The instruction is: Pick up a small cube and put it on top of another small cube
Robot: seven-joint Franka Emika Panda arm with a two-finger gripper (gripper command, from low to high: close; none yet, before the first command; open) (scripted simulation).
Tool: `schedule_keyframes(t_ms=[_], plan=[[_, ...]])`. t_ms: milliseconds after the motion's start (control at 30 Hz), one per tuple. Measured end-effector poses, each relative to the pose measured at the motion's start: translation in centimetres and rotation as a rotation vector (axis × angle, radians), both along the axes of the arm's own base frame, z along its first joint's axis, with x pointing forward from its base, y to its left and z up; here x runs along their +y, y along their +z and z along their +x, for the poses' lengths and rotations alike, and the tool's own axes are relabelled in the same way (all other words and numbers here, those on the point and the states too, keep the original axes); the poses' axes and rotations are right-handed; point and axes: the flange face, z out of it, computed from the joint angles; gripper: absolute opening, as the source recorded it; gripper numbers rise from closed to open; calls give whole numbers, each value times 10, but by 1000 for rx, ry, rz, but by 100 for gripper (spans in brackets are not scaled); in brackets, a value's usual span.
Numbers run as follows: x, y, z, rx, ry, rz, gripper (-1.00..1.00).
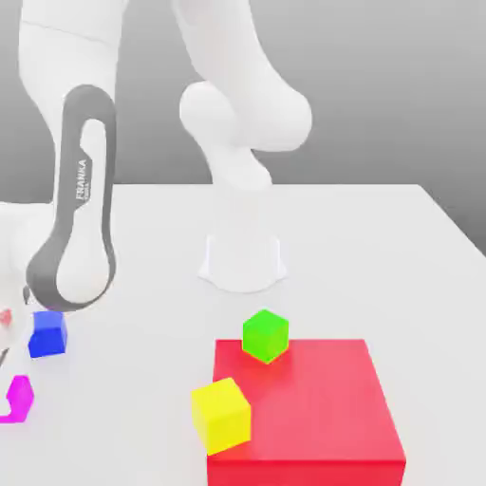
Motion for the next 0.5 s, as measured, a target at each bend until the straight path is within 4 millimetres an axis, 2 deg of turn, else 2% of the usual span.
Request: schedule_keyframes(t_ms=[67, 100, 233, 300, 367, 400, 500], plan=[[0, 24, -4, 0, -7, 0, -100], [-2, 33, -15, -1, -32, 1, -100], [-7, 60, -68, -2, -157, 2, -100], [-11, 70, -103, -2, -241, 2, -100], [-8, 79, -131, -2, -306, 1, -100], [-7, 80, -142, -1, -335, 1, -100], [-2, 57, -145, 0, -343, 0, -100]])
